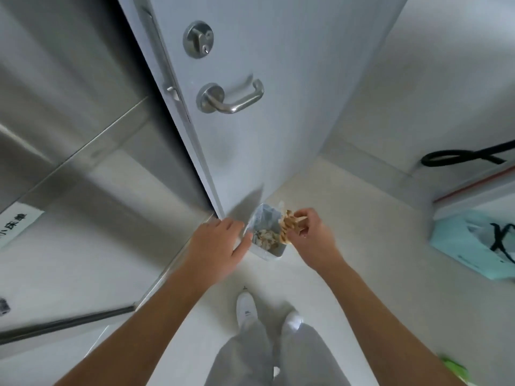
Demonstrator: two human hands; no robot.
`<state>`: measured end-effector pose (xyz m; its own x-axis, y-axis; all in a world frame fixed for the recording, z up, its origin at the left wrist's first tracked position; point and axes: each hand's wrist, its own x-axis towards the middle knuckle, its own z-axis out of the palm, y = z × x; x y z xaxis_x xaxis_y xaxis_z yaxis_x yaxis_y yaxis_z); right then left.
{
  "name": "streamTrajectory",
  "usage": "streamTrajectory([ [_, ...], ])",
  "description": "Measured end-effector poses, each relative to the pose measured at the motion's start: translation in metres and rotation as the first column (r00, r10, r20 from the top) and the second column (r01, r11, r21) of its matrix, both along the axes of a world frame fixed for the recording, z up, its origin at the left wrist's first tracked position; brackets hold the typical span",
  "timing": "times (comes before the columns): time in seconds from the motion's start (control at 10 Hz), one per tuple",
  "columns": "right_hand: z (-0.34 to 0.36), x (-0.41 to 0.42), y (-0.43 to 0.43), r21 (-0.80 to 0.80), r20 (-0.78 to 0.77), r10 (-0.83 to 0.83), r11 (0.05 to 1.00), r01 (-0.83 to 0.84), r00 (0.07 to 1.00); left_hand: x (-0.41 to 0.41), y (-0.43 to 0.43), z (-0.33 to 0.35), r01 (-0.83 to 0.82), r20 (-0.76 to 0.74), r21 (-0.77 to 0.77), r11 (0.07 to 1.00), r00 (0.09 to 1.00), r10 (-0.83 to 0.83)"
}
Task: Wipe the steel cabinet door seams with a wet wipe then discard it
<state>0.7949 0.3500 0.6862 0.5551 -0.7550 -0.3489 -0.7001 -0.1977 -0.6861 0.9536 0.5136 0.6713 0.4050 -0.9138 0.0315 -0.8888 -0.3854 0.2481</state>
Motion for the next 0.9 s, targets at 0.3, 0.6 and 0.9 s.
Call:
streamTrajectory([
  [0.3, -0.119, 0.033, -0.038, 0.161, -0.136, -0.108, 0.978, 0.129, 0.985, 0.037, -0.032, -0.077, -0.009, -0.077, 0.104, 0.995, 0.997, 0.017],
  [0.6, -0.219, 0.057, -0.067, 0.238, -0.182, -0.142, 0.954, 0.184, 0.973, 0.041, -0.076, -0.154, -0.032, -0.152, 0.181, 0.983, 0.987, 0.060],
  [0.9, -0.224, 0.052, -0.064, 0.272, -0.243, 0.035, 0.962, 0.033, 0.969, 0.039, -0.078, -0.187, -0.094, -0.102, 0.266, 0.959, 0.987, 0.125],
])
